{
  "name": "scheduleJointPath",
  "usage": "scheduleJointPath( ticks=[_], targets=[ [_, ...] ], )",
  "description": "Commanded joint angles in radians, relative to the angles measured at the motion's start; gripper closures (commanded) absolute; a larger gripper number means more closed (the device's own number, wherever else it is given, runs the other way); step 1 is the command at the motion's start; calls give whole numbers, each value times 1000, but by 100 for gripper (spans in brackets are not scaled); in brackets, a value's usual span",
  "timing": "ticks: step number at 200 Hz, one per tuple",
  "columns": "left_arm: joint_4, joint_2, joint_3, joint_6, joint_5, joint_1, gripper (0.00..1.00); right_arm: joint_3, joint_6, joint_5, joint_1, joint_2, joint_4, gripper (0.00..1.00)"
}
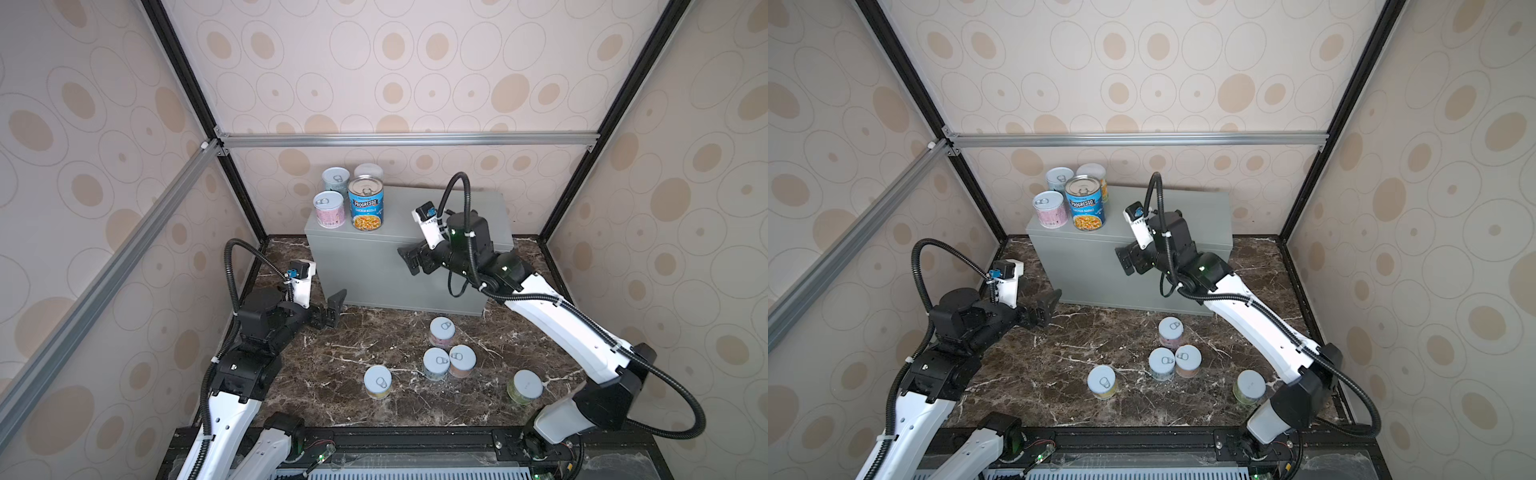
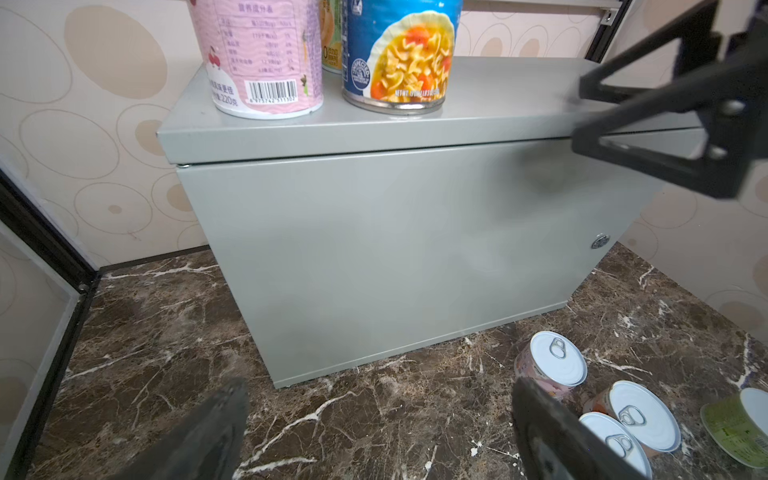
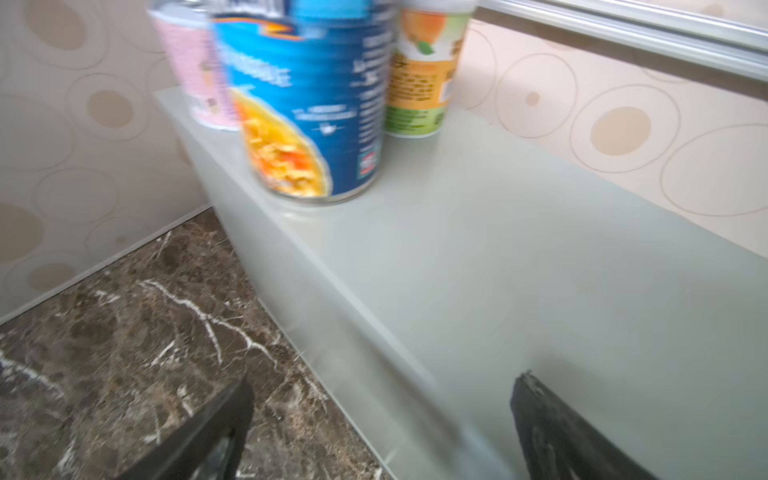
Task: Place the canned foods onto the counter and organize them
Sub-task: 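Move the right gripper down toward the yellow-labelled white-lidded can on the floor, then close the right gripper around the yellow-labelled can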
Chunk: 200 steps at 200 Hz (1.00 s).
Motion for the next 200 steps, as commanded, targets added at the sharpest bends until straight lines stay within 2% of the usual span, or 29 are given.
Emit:
scheduleJointPath(
  ticks=[1,30,57,80,140,200],
  targets=[
    [11,-15,44,30,17,-8,2,-114,-12,115,112,-90,-67,0],
    [8,-17,46,27,30,-8,2,-276,93,186,258,-170,-64,0],
    [31,-23,44,6,43,-8,2,-413,194,170,338,-167,-21,0],
    [25,-27,63,6,29,-8,2,-500,222,149,392,-128,45,0],
    [26,-44,59,-4,38,-8,2,-602,294,-7,439,29,179,0],
    [42,-31,58,-1,35,-8,2,-554,313,-74,463,188,187,0]
  ],
)
